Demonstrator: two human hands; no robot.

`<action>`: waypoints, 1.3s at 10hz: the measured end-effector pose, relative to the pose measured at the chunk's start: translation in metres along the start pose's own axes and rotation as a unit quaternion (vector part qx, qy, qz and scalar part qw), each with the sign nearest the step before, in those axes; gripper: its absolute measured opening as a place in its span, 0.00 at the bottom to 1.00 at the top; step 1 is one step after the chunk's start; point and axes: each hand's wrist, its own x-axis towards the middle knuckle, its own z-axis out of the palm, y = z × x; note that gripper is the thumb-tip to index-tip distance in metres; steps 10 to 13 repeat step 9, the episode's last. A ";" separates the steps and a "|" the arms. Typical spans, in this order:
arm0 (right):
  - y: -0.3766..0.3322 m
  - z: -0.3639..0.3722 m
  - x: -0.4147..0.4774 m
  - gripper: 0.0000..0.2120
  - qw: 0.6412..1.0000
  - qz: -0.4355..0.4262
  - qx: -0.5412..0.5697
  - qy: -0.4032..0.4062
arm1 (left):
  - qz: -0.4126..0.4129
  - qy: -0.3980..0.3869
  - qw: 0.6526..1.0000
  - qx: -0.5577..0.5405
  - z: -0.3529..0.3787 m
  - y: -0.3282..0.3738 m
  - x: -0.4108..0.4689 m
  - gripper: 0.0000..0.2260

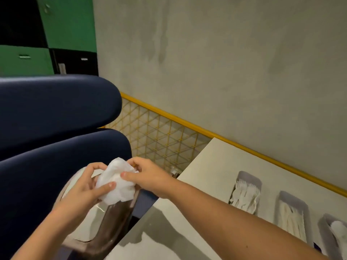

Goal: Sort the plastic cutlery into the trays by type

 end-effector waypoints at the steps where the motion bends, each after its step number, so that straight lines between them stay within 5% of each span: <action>1: -0.007 0.037 0.035 0.11 1.000 -0.014 -0.004 -0.006 | 0.004 0.043 0.997 0.061 -0.050 -0.010 0.003 0.10; 3: -0.025 0.082 0.078 0.08 0.983 -0.073 -0.171 -0.008 | 0.027 0.101 0.984 0.146 -0.101 -0.022 0.006 0.09; 5: -0.014 0.102 0.078 0.11 0.907 -0.057 -0.400 -0.122 | -0.065 0.043 0.940 0.332 -0.112 -0.045 0.015 0.09; 7: -0.017 0.086 0.074 0.20 0.919 -0.040 -0.375 -0.113 | -0.107 -0.017 0.886 0.451 -0.089 -0.069 0.036 0.08; 8: -0.024 0.073 0.066 0.19 0.923 -0.049 -0.365 -0.108 | -0.164 -0.073 0.862 0.474 -0.073 -0.082 0.043 0.18; 9: -0.031 0.057 0.062 0.16 0.935 -0.058 -0.335 -0.101 | -0.198 -0.112 0.820 0.525 -0.061 -0.072 0.050 0.16; 13: -0.031 0.057 0.062 0.16 0.935 -0.058 -0.335 -0.101 | -0.198 -0.112 0.820 0.525 -0.061 -0.072 0.050 0.16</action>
